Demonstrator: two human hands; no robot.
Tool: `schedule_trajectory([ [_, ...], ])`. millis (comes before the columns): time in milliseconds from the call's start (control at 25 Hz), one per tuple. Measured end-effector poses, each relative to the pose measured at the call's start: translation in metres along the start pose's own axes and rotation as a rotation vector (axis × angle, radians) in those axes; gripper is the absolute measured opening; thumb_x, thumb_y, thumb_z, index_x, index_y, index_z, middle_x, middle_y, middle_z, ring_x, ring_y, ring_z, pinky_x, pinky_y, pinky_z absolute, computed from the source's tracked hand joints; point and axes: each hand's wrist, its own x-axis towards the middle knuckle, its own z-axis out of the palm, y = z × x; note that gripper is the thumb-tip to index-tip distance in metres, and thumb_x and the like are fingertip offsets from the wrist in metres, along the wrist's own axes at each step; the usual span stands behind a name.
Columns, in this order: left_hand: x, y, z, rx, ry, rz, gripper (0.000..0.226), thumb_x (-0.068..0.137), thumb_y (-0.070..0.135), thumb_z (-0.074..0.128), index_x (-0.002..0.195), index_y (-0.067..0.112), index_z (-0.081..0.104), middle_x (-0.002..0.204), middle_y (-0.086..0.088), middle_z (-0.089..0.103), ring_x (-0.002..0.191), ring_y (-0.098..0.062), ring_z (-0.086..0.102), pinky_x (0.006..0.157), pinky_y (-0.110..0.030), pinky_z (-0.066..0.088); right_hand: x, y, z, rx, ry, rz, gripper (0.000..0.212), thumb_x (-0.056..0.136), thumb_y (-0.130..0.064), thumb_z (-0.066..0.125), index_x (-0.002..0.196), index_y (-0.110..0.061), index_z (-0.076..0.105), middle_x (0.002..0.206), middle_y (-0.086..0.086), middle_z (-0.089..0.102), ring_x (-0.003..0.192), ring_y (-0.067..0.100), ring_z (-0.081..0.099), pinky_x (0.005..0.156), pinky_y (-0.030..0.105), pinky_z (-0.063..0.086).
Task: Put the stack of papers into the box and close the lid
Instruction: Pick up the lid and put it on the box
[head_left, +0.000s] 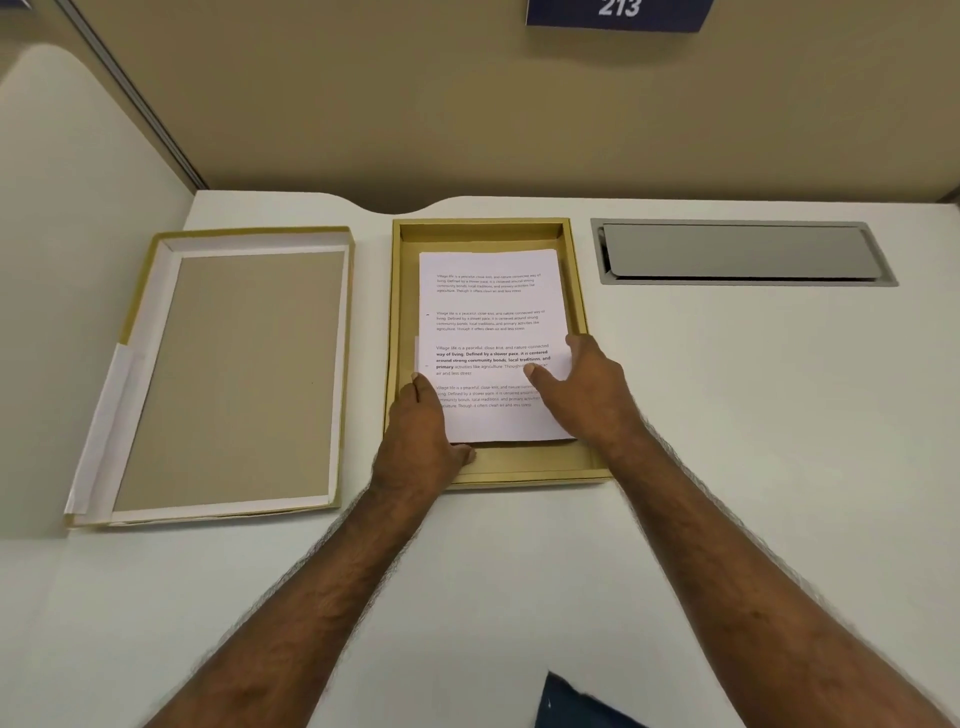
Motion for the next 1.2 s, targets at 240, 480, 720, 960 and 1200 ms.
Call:
schedule_trajectory([
  [240,-0.044,-0.049,-0.045,-0.199,0.384,0.02,0.068,0.097,0.047,0.071,0.155,0.015,0.052,0.158,-0.007,0.056,0.147,-0.026,0.051,0.115,-0.037,0.044,-0.043,-0.034,0.034,0.2,-0.013,-0.213,0.049,0.096,-0.034,0.079,0.14,-0.019,0.063,0.138,-0.002,0.069,0.125,0.013,0.066,0.094,0.019,0.051],
  [480,-0.058,-0.185,-0.078,-0.281,0.927,-0.281,0.04,0.097,0.028,0.071,0.128,0.004,0.067,0.131,-0.018,0.068,0.128,-0.038,0.059,0.108,-0.042,0.046,-0.08,-0.076,0.109,0.115,-0.275,-0.393,0.042,0.095,-0.036,0.078,0.133,-0.02,0.069,0.118,-0.005,0.074,0.108,0.01,0.071,0.096,0.029,0.06],
  [720,-0.071,-0.232,-0.075,-0.653,1.013,-0.686,0.053,0.088,0.029,0.077,0.13,0.001,0.062,0.129,-0.024,0.063,0.117,-0.04,0.063,0.097,-0.033,0.047,-0.1,-0.112,0.172,-0.094,-0.436,-0.614,0.052,0.1,-0.04,0.071,0.146,-0.019,0.062,0.145,0.0,0.066,0.131,0.017,0.062,0.112,0.036,0.051],
  [960,-0.064,-0.243,-0.083,-1.015,0.928,-0.821,0.058,0.084,0.009,0.073,0.137,0.007,0.049,0.106,-0.005,0.064,0.079,-0.038,0.074,0.075,-0.044,0.065,-0.104,-0.109,0.195,-0.388,-0.589,-0.671,0.066,0.099,-0.04,0.071,0.157,-0.017,0.049,0.162,0.001,0.051,0.149,0.023,0.046,0.121,0.037,0.038],
  [1200,-0.073,-0.235,-0.093,-1.057,1.039,-0.717,0.058,0.076,0.007,0.076,0.131,0.005,0.057,0.087,0.006,0.066,0.071,-0.022,0.073,0.08,-0.051,0.068,-0.125,-0.119,0.197,-0.405,-0.605,-0.729,0.077,0.099,-0.044,0.071,0.163,-0.016,0.039,0.166,0.005,0.047,0.151,0.027,0.043,0.121,0.041,0.038],
])
